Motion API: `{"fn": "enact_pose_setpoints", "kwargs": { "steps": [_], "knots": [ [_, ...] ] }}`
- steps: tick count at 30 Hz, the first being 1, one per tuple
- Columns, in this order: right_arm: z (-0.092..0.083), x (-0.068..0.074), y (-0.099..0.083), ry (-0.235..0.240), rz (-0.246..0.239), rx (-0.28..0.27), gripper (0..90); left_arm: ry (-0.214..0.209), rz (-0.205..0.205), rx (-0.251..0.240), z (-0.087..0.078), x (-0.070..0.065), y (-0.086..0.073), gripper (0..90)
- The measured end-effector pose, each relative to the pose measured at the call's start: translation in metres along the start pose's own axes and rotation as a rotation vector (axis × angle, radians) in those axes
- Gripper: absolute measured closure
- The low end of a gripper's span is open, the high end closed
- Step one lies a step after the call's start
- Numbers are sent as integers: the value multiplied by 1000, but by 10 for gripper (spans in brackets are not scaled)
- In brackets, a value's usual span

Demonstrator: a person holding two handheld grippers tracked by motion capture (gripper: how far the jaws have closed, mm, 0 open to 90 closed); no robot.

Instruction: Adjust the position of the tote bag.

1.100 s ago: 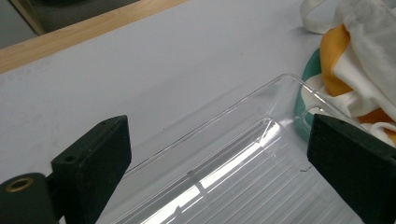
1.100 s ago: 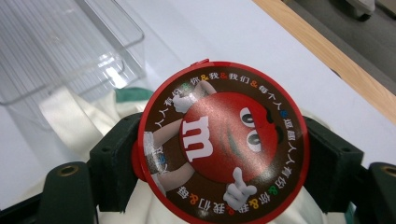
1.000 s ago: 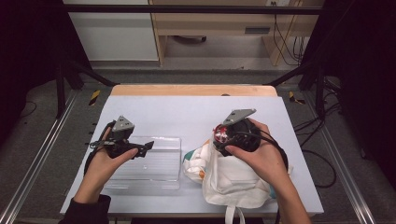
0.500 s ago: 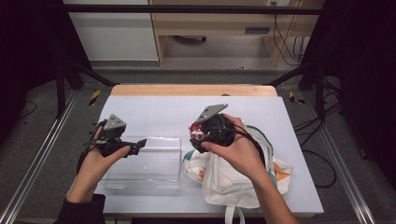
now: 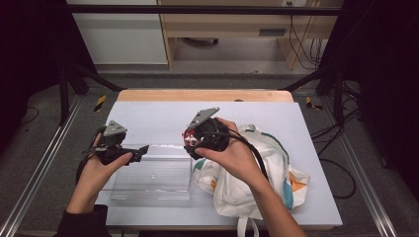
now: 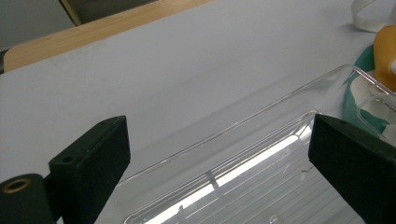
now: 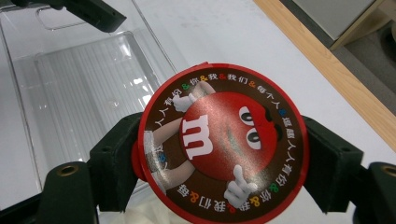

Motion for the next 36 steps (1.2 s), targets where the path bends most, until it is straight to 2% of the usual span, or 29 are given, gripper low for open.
{"fn": "enact_pose_setpoints", "kwargs": {
  "steps": [4, 8, 16, 21, 24, 32, 36],
  "knots": [
    [3, 2, 2, -6, -9, 3, 241, 7, -8, -4, -2, 4, 0, 55],
    [5, 6, 6, 11, -9, -12, 242, 12, -13, -6, -5, 8, -1, 55],
    [16, 11, 11, 30, -27, 22, 242, 12, -20, -30, -13, 14, 3, 55],
    [29, 16, 12, 28, -45, 54, 241, 20, -26, -29, -14, 18, 2, 55],
    [36, 19, 12, 30, -66, 71, 242, 24, -12, -18, -14, 18, 0, 55],
    [44, 24, 15, 32, -70, 73, 241, 30, -18, -17, -14, 22, -1, 55],
    [47, 24, 14, 48, -75, 75, 242, 34, -19, -15, -15, 25, -2, 55]
  ]
}}
Point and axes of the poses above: each handheld gripper's, and its own axes: z roughly forward along the jaws, y roughly out of its top, x roughly to its left, the point moved 10 cm from there along z, roughly forward along the jaws, and after that the axes turned 10 degrees about y, right-handed, at the moved point
